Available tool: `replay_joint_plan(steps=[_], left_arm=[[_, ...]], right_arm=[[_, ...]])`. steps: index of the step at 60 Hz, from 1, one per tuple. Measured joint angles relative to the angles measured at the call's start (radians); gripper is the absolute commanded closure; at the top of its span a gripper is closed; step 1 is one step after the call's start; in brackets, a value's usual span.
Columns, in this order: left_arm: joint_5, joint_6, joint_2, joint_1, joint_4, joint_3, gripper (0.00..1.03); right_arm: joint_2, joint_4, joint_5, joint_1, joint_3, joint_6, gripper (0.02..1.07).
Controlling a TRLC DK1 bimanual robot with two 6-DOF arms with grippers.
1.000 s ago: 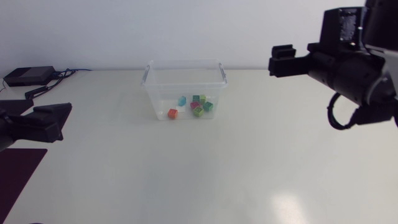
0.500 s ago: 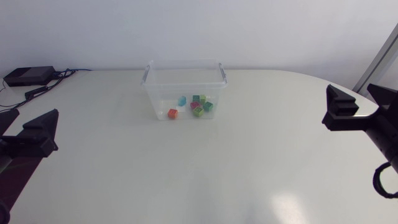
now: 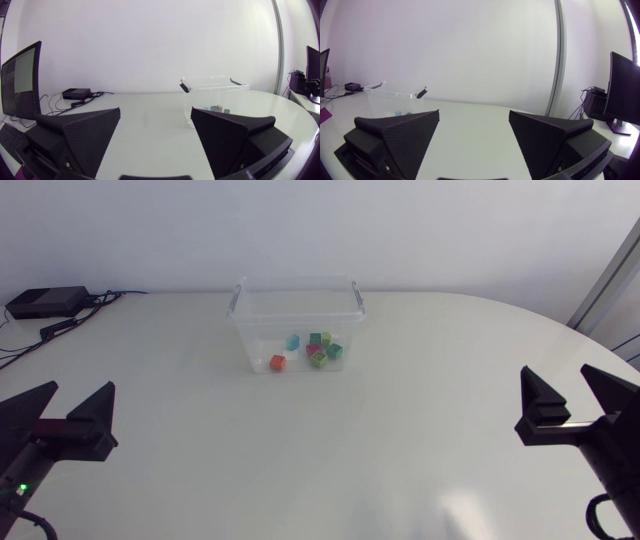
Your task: Place the duplo bricks in the container
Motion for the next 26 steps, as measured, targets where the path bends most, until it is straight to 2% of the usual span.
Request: replay_joint_plan(steps=[19,26], left_arm=[[0.087,-0.013,-0.105,0.053,0.1,-0.167,0.06],[0.093,-0.015,-0.114,0.056,0.108,-0.181,0.06]], right_arm=[[-0.182,-0.021,-0.132,-0.099,-0.161,0.035,0.07],[-0.195,-0.026,-0.142,-0.108,-0.179,0.039,0.07]])
